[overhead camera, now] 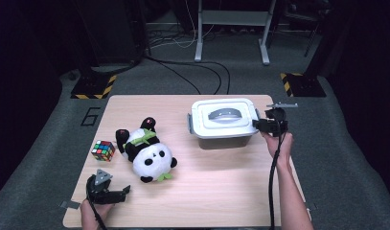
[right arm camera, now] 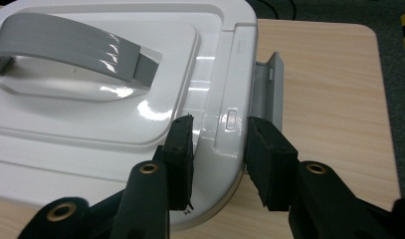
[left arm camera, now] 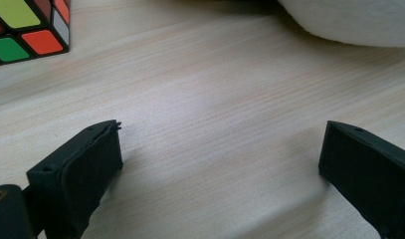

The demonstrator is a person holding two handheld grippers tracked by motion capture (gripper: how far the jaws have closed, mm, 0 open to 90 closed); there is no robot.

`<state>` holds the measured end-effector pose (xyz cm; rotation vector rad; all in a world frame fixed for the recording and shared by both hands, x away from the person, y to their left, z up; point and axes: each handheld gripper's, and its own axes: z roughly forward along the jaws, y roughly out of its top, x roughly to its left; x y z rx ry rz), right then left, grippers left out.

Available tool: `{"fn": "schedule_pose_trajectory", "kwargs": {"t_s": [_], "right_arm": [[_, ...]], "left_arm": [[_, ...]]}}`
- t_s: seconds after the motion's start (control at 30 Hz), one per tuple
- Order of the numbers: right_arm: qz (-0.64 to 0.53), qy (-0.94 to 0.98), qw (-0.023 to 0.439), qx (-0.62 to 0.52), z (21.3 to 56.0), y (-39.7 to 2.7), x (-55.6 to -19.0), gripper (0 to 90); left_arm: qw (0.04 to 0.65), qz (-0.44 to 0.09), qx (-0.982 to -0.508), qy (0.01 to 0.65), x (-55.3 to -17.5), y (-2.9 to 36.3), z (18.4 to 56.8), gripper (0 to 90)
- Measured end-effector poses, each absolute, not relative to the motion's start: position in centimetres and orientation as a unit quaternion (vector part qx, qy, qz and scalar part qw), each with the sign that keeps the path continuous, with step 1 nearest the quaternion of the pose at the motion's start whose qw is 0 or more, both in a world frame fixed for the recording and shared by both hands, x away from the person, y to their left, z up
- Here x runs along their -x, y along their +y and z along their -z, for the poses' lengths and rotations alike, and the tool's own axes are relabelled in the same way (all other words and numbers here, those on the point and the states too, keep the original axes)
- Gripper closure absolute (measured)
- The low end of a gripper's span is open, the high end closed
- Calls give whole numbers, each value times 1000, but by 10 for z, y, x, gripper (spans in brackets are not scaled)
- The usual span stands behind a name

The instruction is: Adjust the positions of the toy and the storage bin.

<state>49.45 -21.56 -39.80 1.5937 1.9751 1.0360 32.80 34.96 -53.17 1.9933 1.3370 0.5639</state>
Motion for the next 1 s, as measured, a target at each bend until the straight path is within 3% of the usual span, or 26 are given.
{"fn": "schedule_pose_trajectory", "kwargs": {"t_s": [0.37,0.4,0.53,0.73,1.0], "right_arm": [[-390,712,192,-552,400,-204,-489,571],[-397,710,195,-548,399,-206,-489,507],[-407,708,211,-538,395,-212,-488,420],[-407,691,248,-543,393,-227,-492,504],[-379,700,227,-562,415,-236,-514,629]], "left_arm": [[332,-216,-763,511,-328,350,532,32],[331,-216,-764,511,-328,350,532,32],[331,-216,-764,511,-328,349,532,28],[328,-214,-766,510,-328,349,531,26],[328,-214,-766,510,-328,349,531,27]]}}
